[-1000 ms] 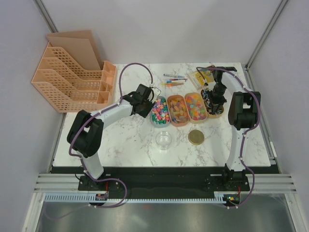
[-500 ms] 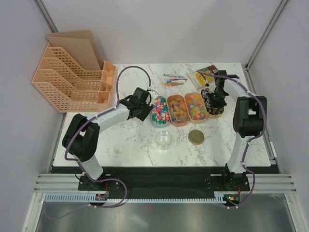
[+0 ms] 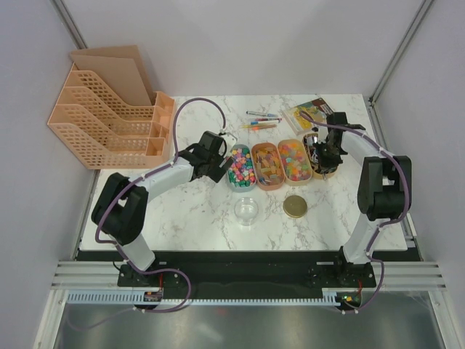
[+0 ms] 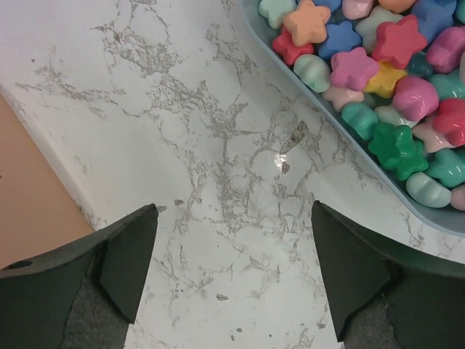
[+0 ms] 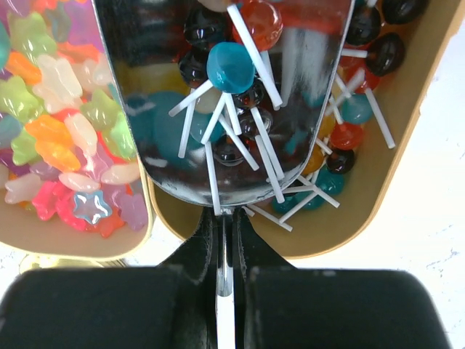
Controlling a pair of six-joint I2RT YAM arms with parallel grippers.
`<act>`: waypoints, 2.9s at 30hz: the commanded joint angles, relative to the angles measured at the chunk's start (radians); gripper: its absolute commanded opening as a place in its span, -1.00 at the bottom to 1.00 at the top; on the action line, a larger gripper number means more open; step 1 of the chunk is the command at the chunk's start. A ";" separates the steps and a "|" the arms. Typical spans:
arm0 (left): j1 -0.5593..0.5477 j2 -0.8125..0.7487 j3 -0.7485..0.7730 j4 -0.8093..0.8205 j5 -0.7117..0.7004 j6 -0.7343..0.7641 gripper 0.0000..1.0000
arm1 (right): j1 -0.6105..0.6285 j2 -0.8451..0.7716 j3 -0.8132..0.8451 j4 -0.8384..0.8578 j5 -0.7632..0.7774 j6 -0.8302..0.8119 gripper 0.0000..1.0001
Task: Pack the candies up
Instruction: Scoop the fake candies from the storage box, then place the fake candies in the packing bottle.
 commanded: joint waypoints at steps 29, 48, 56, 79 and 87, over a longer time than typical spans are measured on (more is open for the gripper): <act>0.292 -0.390 0.015 -0.159 0.173 -0.103 0.93 | 0.670 -0.249 0.110 -0.597 0.261 -0.658 -1.00; 0.363 -0.554 -0.111 -0.116 0.154 -0.130 0.93 | 0.948 -0.129 0.147 -0.699 0.580 -0.633 -1.00; 0.364 -0.568 -0.119 -0.105 0.162 -0.145 0.93 | 0.966 -0.137 0.106 -0.699 0.616 -0.627 -1.00; 0.381 -0.568 -0.126 -0.105 0.196 -0.176 0.93 | 1.006 -0.134 0.080 -0.699 0.800 -0.643 -1.00; 0.383 -0.580 -0.138 -0.097 0.197 -0.176 0.93 | 1.035 -0.144 0.049 -0.700 0.859 -0.644 -1.00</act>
